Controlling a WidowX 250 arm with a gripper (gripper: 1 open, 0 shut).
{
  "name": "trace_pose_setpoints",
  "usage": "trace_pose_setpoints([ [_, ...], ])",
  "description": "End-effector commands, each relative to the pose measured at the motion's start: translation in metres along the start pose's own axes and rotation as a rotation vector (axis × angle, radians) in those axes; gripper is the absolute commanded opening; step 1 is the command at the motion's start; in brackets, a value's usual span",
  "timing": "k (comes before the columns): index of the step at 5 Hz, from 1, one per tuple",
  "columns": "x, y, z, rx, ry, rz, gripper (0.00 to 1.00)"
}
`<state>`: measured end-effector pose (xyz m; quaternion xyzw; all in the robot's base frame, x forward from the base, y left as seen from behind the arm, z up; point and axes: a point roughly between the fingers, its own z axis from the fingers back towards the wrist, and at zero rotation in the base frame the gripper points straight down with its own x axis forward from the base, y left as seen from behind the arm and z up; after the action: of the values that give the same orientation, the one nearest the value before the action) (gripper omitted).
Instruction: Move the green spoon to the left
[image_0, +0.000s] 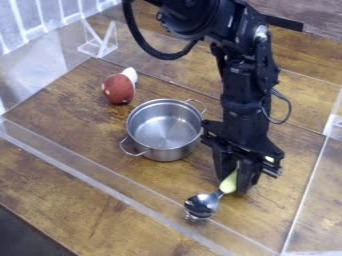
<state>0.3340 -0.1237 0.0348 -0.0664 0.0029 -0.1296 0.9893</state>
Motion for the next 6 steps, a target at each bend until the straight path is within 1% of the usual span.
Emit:
trace_pose_setpoints([
  [1, 0.016, -0.010, 0.036, 0.007, -0.118, -0.011, 0.00],
  [3, 0.013, 0.010, 0.049, 0.021, -0.131, 0.018, 0.00],
  [5, 0.015, 0.000, 0.085, 0.035, -0.148, 0.047, 0.00],
  [6, 0.006, 0.005, 0.116, 0.050, -0.168, 0.031, 0.00],
])
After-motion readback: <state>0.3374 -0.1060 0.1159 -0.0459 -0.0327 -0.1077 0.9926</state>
